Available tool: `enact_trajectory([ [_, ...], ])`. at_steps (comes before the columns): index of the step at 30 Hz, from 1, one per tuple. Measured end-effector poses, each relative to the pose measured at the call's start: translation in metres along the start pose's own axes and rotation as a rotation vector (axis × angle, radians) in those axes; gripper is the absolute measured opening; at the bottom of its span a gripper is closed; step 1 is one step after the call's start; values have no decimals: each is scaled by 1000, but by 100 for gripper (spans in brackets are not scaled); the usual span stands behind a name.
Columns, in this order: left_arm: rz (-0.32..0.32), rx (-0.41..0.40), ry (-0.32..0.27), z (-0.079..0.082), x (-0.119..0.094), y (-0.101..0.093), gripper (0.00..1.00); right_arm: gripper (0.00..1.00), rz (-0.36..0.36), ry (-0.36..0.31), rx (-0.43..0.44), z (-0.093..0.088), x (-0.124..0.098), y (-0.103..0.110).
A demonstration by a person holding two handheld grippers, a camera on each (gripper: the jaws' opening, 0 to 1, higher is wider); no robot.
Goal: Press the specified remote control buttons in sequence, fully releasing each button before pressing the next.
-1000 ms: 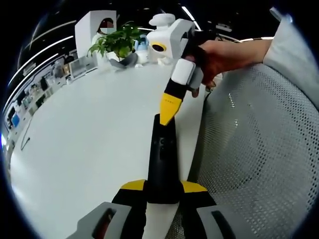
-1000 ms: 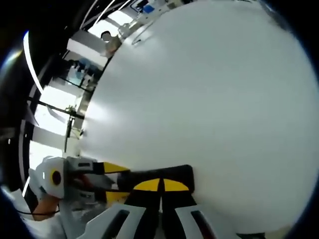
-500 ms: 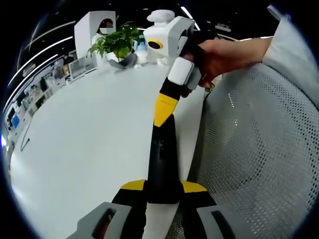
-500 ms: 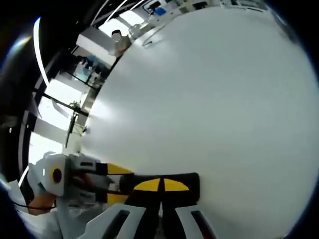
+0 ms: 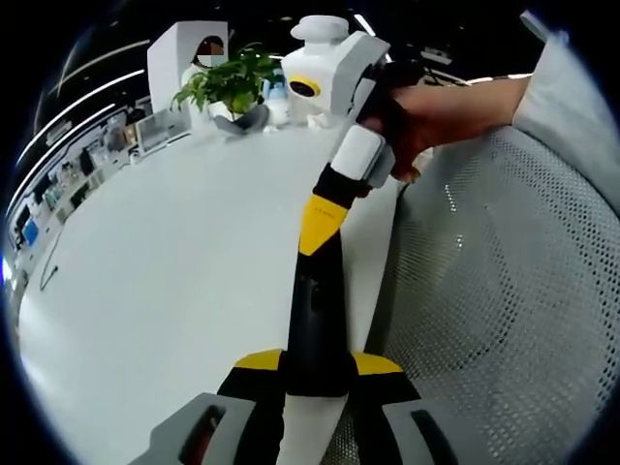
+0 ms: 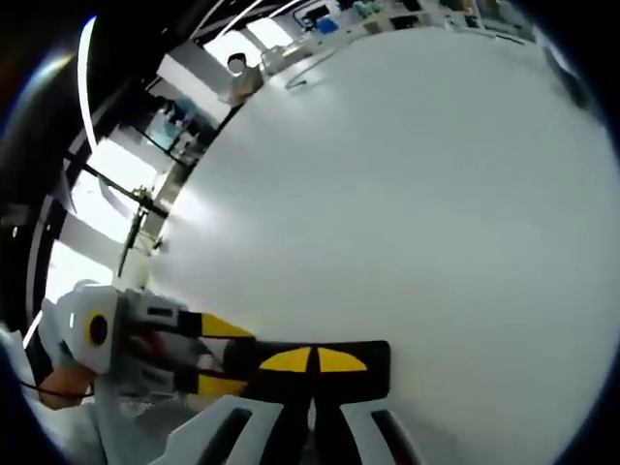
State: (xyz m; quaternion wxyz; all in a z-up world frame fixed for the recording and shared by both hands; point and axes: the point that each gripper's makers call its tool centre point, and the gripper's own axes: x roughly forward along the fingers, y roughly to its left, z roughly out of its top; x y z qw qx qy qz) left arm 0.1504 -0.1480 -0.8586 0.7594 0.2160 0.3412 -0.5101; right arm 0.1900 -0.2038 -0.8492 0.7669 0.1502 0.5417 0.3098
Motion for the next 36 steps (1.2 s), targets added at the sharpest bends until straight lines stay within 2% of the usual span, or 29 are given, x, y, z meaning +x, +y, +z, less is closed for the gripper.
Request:
enact_trajectory([
  [6,-1,-7,-4,0,0,0,24,0,-32,-12,-26,0,2,1],
  [17,-1,-1,-4,0,0,0,25,0,11,-3,104,1,0,0],
  [20,0,3,-4,0,0,0,25,0,17,10,116,0,-1,0],
  [22,0,11,-4,1,1,-1,25,0,-1,39,99,-1,-3,-1],
  [27,-1,10,-5,1,1,0,25,0,-37,42,87,0,-8,-7],
  [30,0,9,-5,1,1,-1,25,0,9,40,64,2,-11,3],
  [33,0,7,-4,1,1,-1,25,0,24,88,47,-6,-9,9],
  [34,0,5,-5,1,1,-1,25,0,-11,131,18,-13,-8,4],
  [36,0,4,-5,1,1,0,25,0,-29,155,-43,-16,-7,3],
])
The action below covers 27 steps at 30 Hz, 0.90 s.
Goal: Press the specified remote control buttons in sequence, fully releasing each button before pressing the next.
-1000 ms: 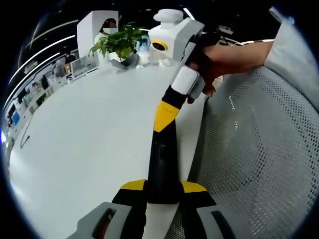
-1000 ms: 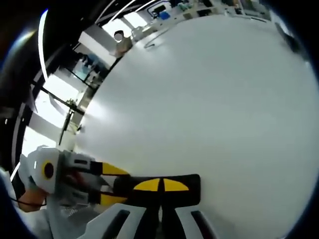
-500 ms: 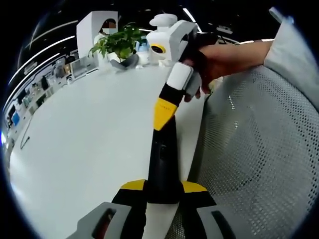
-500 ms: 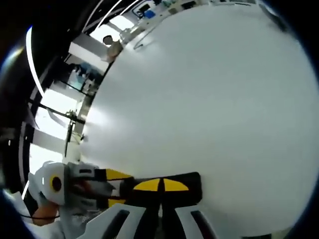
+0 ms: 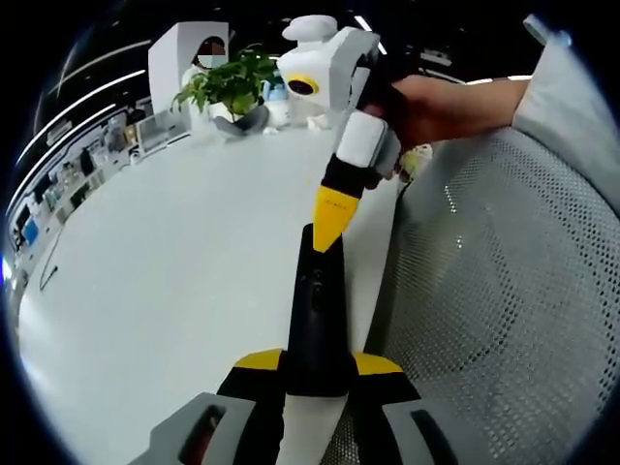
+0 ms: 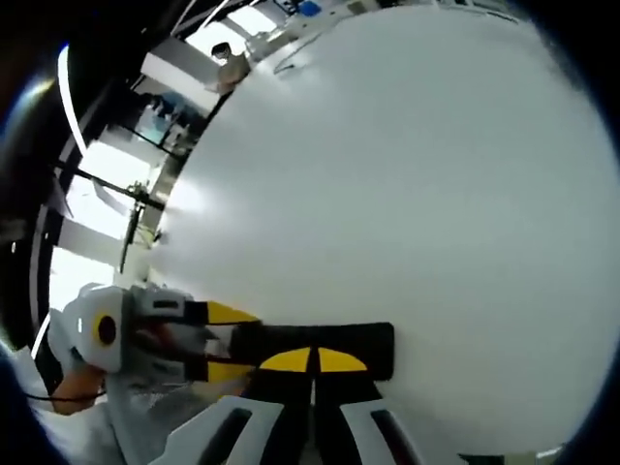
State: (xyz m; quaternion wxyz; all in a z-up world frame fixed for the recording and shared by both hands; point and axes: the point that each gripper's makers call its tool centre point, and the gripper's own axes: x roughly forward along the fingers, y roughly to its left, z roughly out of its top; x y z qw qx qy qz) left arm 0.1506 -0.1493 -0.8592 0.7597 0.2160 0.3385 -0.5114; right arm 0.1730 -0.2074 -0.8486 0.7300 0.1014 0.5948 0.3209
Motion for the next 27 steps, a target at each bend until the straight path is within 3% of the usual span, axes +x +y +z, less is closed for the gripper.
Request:
enact_trajectory([
  [8,0,4,1,0,0,0,25,0,-31,-18,-158,2,5,8],
  [27,0,-16,-4,1,0,0,25,0,-46,-39,-221,1,6,6],
])
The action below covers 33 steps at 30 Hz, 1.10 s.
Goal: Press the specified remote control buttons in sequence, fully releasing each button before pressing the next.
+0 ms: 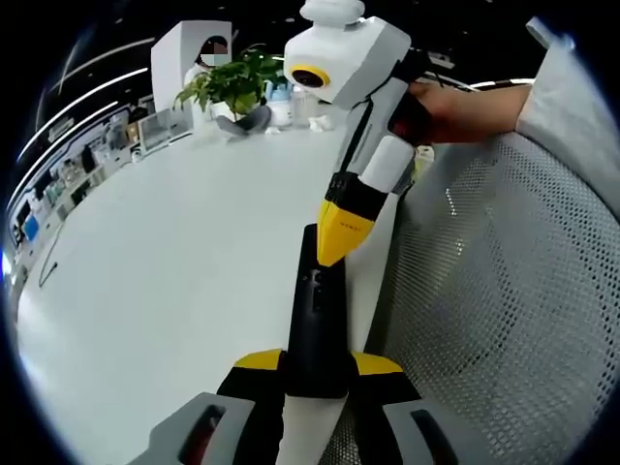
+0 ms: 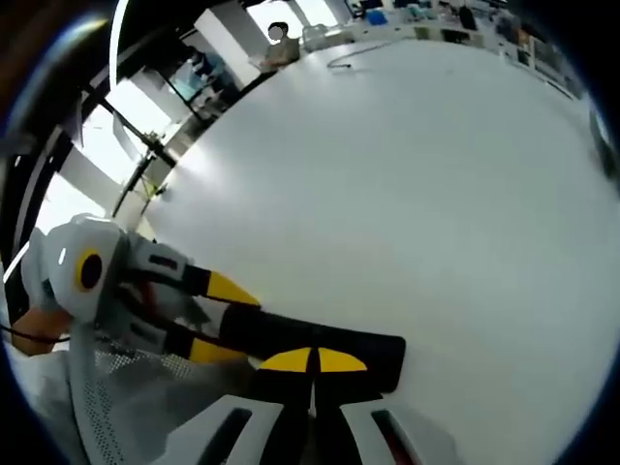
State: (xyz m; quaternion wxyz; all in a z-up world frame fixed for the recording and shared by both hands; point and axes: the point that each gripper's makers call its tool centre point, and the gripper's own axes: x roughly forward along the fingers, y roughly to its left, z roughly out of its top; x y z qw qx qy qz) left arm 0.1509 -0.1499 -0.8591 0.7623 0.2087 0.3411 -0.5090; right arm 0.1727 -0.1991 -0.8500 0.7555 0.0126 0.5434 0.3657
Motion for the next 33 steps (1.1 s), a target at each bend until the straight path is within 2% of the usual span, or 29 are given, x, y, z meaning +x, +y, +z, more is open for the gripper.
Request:
enact_trajectory([
  [10,1,-7,-3,0,0,0,25,0,16,-18,30,1,1,-1],
  [15,2,-15,-6,1,0,-1,25,0,-2,-23,21,1,1,0],
  [23,2,-5,-5,1,0,-1,25,0,-22,-18,-57,1,1,1],
  [25,2,-5,-5,1,0,-1,25,0,-28,-2,-64,1,0,2],
  [28,1,-4,-5,1,0,-1,25,0,-57,22,-120,0,0,4],
  [31,0,4,-2,0,0,-1,25,0,-52,88,-89,-8,-2,4],
  [33,0,5,-1,0,0,-1,25,0,-51,84,-77,-7,-2,1],
])
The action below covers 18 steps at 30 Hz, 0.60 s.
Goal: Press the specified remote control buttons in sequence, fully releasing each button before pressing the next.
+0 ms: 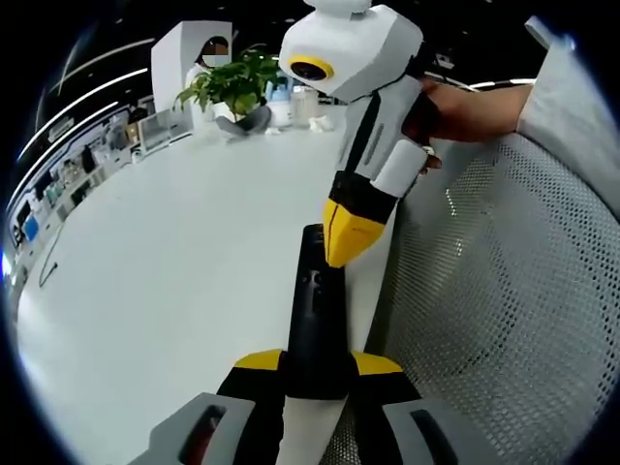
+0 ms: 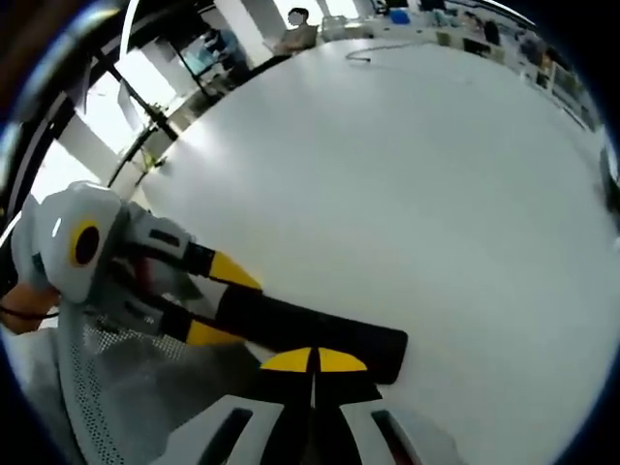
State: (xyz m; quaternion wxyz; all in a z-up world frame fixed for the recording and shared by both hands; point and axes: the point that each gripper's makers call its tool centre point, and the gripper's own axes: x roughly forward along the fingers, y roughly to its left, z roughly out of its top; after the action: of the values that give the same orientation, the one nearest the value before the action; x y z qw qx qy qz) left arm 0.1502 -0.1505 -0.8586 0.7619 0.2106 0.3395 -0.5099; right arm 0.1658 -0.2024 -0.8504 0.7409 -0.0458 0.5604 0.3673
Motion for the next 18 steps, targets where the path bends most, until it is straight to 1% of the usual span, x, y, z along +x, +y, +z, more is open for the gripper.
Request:
enact_trajectory([
  [2,0,0,0,0,0,0,25,0,-6,-5,20,1,-2,-3],
  [4,0,2,1,0,0,0,25,0,-9,-20,67,3,-6,-7],
  [7,1,5,3,0,0,0,25,0,16,13,161,-2,-9,-8],
  [10,3,9,4,0,1,0,25,0,25,-9,171,1,-11,-8],
  [11,3,9,4,0,1,0,25,0,25,-5,172,0,-10,-8],
  [12,2,10,4,0,1,0,25,0,19,15,176,-3,-8,-7],
  [14,2,9,4,0,1,0,25,0,-8,37,158,-6,-6,-10],
  [18,2,9,4,0,1,0,25,0,-17,44,124,-7,-5,-7],
])
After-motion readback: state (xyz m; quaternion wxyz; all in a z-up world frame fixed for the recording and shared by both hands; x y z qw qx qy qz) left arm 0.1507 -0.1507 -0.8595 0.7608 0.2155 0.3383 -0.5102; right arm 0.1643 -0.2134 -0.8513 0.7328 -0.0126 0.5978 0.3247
